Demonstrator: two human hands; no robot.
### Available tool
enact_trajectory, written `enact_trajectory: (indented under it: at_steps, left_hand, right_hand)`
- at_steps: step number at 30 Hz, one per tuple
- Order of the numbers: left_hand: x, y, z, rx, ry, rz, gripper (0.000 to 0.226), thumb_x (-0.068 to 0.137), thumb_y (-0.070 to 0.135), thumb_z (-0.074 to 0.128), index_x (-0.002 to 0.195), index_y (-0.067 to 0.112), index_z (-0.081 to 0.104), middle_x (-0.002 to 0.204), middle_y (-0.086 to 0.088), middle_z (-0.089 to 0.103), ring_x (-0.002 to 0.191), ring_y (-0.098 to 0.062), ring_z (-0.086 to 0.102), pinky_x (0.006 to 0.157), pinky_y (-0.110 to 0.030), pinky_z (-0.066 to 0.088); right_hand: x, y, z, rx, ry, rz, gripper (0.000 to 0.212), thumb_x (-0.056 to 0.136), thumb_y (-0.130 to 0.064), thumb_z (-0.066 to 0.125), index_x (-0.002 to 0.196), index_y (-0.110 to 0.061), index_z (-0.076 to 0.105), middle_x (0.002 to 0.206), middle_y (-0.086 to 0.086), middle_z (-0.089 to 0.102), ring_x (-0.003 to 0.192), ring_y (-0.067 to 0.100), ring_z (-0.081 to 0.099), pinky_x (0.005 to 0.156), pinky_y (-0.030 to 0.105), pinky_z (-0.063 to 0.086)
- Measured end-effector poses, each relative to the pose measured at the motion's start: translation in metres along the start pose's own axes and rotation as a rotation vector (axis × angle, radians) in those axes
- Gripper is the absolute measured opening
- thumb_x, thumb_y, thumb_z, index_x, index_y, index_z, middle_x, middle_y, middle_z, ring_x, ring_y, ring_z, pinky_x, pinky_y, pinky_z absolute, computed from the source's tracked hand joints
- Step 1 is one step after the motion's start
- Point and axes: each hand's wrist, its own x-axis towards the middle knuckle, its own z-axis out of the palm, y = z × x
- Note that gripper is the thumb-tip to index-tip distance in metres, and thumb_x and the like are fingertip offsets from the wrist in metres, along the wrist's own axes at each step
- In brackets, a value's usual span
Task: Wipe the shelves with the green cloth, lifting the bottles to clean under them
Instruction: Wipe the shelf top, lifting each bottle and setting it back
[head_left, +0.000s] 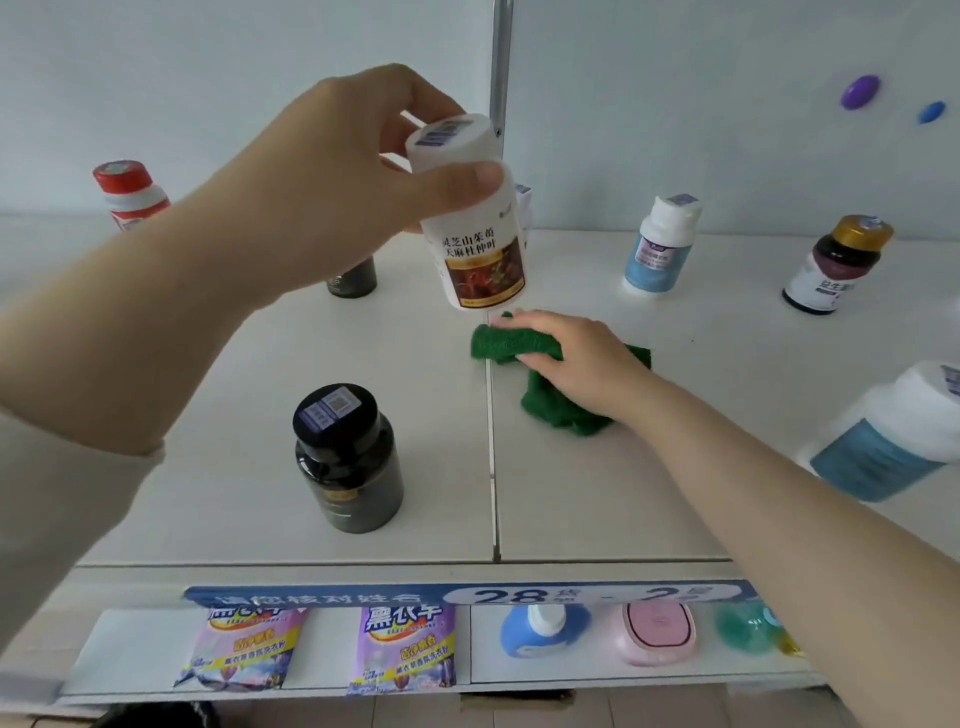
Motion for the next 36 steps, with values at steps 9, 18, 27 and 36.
enact_trajectory:
  at_steps: [9, 18, 27, 36]
  left_hand:
    - [-0.016, 0.014, 0.015, -0.017, -0.056, -0.003, 0.026, 0.077, 0.047, 0.060, 0.099, 0.037, 0.049, 0.086, 0.022, 0.058, 0.078, 0.004, 0.060, 0.067, -0.015, 0.045]
    - [-0.033, 0.026, 0.017, 0.064, -0.051, -0.044, 0.026, 0.078, 0.044, 0.061, 0.100, 0.036, 0.050, 0.086, 0.022, 0.057, 0.074, 0.008, 0.055, 0.063, -0.014, 0.041]
    - [-0.041, 0.027, 0.035, 0.142, -0.084, -0.074, 0.028, 0.079, 0.042, 0.062, 0.102, 0.034, 0.049, 0.084, 0.025, 0.053, 0.075, 0.011, 0.052, 0.062, -0.012, 0.039]
    - [-0.048, 0.020, 0.078, 0.195, -0.288, -0.091, 0.042, 0.080, 0.038, 0.062, 0.118, 0.025, 0.048, 0.107, 0.008, 0.058, 0.092, -0.010, 0.059, 0.071, -0.012, 0.043]
  right_hand:
    - [-0.142, -0.029, -0.020, 0.263, -0.398, -0.138, 0.048, 0.086, -0.003, 0.054, 0.100, -0.048, 0.059, 0.092, -0.043, 0.060, 0.096, -0.021, 0.054, 0.080, -0.002, 0.035]
    - [-0.051, 0.019, -0.046, 0.091, 0.319, 0.181, 0.035, 0.091, -0.012, 0.048, 0.120, -0.029, 0.056, 0.121, -0.004, 0.060, 0.108, 0.014, 0.053, 0.083, 0.016, 0.033]
    - [-0.128, -0.016, -0.015, 0.115, -0.235, -0.162, 0.042, 0.089, -0.009, 0.053, 0.120, -0.038, 0.056, 0.130, -0.016, 0.055, 0.114, 0.007, 0.056, 0.102, 0.020, 0.039]
    - [-0.161, -0.014, -0.030, 0.304, 0.284, 0.082, 0.025, 0.092, -0.016, 0.047, 0.097, -0.041, 0.052, 0.085, -0.018, 0.058, 0.075, -0.003, 0.054, 0.064, -0.004, 0.036]
